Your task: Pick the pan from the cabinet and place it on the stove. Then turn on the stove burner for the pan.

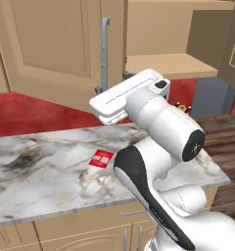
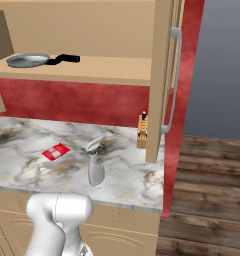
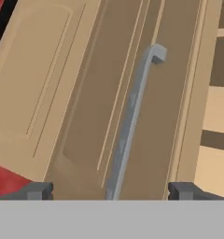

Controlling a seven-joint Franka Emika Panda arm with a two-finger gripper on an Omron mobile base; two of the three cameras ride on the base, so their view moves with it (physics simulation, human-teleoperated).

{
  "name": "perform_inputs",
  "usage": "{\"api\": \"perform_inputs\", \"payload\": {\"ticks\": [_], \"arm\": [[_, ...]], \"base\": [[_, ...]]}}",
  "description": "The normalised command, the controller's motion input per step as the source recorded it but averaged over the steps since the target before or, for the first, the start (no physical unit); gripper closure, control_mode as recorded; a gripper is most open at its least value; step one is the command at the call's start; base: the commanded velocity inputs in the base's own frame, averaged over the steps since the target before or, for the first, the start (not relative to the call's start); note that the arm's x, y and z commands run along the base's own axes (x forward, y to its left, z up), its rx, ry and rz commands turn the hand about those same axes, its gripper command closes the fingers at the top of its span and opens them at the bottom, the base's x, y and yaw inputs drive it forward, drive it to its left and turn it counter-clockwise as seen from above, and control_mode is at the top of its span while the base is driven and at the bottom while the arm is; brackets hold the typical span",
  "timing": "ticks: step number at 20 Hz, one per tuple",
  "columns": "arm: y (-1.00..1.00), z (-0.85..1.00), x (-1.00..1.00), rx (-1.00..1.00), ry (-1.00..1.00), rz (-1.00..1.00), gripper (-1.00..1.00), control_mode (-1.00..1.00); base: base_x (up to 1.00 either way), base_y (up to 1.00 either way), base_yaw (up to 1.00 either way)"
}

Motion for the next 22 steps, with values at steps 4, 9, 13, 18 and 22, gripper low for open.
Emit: {"api": "perform_inputs", "payload": {"ticks": [4, 9, 13, 18, 22], "arm": [[-0.5, 0.0, -0.56, 0.05, -0.03, -0.13, -1.0, -1.0], [-0.55, 0.0, -0.76, 0.08, -0.06, -0.08, -1.0, -1.0], [-0.64, 0.02, -0.61, 0.14, -0.01, -0.03, -1.0, -1.0], [-0.69, 0.32, -0.35, 0.17, 0.07, 0.0, -1.0, -1.0], [-0.64, 0.31, -0.17, 0.14, 0.18, 0.0, -1.0, -1.0]], "base": [[0.0, 0.0, 0.0], [0.0, 0.0, 0.0], [0.0, 0.0, 0.0], [0.0, 0.0, 0.0], [0.0, 0.0, 0.0]]}}
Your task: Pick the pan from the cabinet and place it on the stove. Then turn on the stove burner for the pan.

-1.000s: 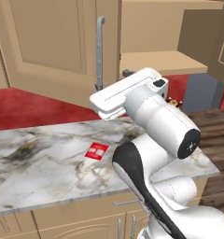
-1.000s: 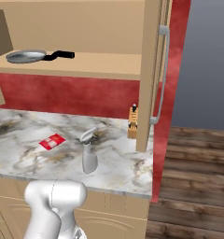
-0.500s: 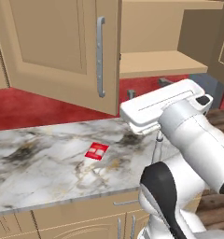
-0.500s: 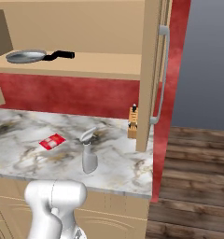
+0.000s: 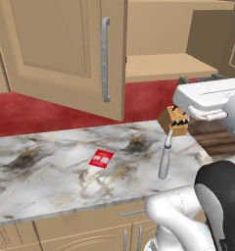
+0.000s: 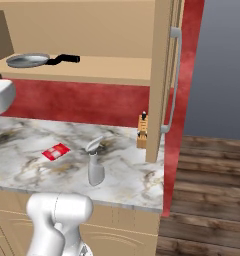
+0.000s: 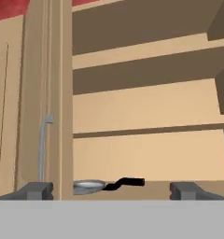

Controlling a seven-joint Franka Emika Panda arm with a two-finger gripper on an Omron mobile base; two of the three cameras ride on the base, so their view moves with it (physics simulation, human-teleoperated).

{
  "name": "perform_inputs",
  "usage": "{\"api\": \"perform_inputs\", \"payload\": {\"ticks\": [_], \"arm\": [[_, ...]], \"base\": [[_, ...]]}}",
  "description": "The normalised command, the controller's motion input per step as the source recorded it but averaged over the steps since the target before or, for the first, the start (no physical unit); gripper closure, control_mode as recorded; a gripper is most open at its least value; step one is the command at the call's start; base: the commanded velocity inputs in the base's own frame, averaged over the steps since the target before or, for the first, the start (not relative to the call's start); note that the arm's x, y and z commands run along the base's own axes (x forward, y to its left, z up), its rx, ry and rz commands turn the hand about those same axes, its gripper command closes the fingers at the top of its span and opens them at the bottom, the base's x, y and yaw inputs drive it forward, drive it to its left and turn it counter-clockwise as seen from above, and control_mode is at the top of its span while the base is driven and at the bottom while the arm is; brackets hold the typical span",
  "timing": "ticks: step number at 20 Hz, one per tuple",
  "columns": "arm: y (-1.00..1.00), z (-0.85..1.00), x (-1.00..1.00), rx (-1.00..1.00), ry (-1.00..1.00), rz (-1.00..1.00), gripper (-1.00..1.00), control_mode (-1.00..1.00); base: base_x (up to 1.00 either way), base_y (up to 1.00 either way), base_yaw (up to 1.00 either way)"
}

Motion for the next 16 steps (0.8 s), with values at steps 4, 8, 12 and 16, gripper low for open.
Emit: {"api": "perform_inputs", "payload": {"ticks": [4, 8, 12, 16], "arm": [[-0.46, 0.04, 0.01, 0.13, 0.24, 0.04, -1.0, -1.0], [-0.34, -0.08, 0.05, 0.12, 0.28, 0.09, -1.0, -1.0], [-0.2, -0.25, 0.07, 0.13, 0.25, 0.07, -1.0, -1.0], [-0.03, -0.19, 0.17, 0.13, 0.2, 0.05, -1.0, -1.0]], "base": [[0.0, 0.0, 0.0], [0.0, 0.0, 0.0], [0.0, 0.0, 0.0], [0.0, 0.0, 0.0]]}}
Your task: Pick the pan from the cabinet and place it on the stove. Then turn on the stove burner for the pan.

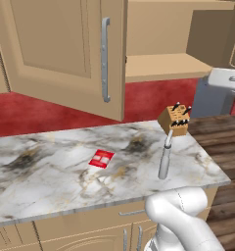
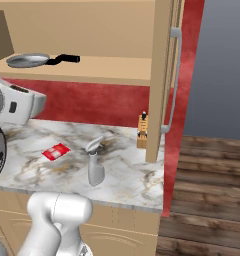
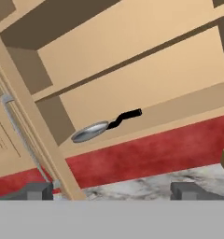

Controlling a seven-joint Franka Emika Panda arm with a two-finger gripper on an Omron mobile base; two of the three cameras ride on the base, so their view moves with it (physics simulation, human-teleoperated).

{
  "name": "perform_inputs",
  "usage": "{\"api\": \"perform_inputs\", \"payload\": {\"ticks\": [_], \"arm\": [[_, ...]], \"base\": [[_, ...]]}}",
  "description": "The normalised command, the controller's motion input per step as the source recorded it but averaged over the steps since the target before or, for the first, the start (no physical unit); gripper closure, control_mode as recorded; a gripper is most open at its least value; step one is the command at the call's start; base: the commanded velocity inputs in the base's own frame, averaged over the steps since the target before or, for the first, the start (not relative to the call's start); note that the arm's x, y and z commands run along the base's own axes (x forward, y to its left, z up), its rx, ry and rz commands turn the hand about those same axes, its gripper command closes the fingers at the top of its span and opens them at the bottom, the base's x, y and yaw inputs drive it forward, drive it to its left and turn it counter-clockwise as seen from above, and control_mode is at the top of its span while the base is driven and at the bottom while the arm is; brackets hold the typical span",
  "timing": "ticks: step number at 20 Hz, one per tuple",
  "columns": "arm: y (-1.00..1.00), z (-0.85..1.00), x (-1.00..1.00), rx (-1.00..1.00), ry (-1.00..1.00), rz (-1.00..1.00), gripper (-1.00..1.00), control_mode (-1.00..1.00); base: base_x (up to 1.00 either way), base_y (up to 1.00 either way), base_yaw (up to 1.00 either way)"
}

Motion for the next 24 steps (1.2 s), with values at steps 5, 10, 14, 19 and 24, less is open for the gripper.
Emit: {"api": "perform_inputs", "payload": {"ticks": [5, 10, 14, 19, 24], "arm": [[0.24, -0.21, 0.38, 0.03, 0.14, 0.01, -1.0, -1.0], [0.34, -0.26, 0.4, 0.0, 0.1, 0.02, -1.0, -1.0], [0.01, -0.23, 0.1, 0.04, 0.02, 0.07, -1.0, -1.0], [0.0, -0.12, 0.16, 0.1, 0.0, 0.1, -1.0, -1.0], [0.09, -0.01, 0.34, 0.09, 0.07, 0.1, -1.0, -1.0]], "base": [[0.0, 0.0, 0.0], [0.0, 0.0, 0.0], [0.0, 0.0, 0.0], [0.0, 0.0, 0.0], [0.0, 0.0, 0.0]]}}
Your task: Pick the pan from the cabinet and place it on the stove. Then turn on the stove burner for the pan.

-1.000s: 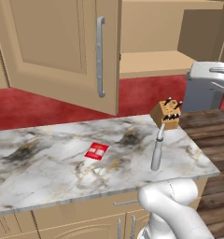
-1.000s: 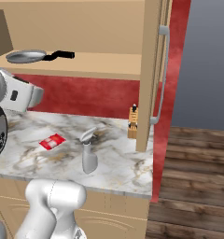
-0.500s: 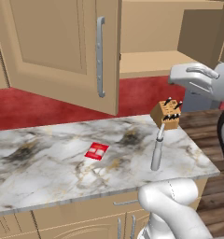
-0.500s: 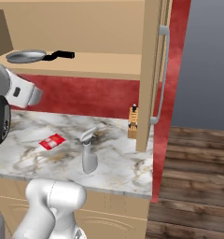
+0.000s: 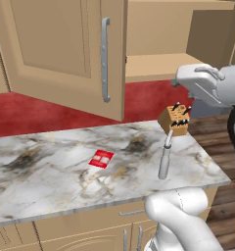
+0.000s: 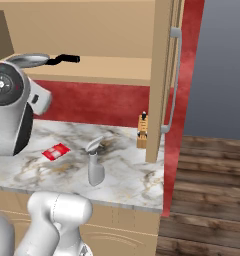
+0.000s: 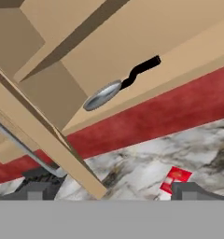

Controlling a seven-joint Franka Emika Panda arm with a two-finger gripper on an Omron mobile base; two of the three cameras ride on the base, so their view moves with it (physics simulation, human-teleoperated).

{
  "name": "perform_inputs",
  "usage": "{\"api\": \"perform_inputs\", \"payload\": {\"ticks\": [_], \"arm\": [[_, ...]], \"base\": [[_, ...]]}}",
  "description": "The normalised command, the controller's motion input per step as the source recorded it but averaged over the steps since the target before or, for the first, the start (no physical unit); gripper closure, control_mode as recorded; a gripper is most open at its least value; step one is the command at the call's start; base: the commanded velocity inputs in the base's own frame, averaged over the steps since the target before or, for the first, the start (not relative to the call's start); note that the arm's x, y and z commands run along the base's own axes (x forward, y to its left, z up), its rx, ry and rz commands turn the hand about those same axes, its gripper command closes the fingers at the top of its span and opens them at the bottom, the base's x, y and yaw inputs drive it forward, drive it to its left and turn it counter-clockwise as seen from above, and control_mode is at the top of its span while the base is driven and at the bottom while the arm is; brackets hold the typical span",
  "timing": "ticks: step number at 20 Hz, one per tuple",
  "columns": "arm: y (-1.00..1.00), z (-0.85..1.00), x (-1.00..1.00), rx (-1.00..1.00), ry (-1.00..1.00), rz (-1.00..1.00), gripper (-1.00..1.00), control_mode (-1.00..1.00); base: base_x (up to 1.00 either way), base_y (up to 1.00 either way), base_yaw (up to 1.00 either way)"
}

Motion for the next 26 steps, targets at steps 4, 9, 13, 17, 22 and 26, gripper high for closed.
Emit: {"api": "perform_inputs", "payload": {"ticks": [4, 9, 13, 17, 22, 26], "arm": [[0.18, 0.0, 0.42, 0.09, 0.13, 0.11, -1.0, -1.0], [0.23, -0.02, 0.41, 0.1, 0.14, 0.15, -1.0, -1.0], [0.36, -0.09, 0.38, 0.1, 0.11, 0.14, -1.0, -1.0], [0.46, -0.14, 0.35, 0.08, 0.1, 0.12, -1.0, -1.0], [0.51, -0.15, 0.28, 0.06, 0.1, 0.1, -1.0, -1.0], [0.52, -0.11, 0.08, 0.04, 0.07, 0.1, -1.0, -1.0]], "base": [[0.0, 0.0, 0.0], [0.0, 0.0, 0.0], [0.0, 0.0, 0.0], [0.0, 0.0, 0.0], [0.0, 0.0, 0.0], [0.0, 0.0, 0.0]]}}
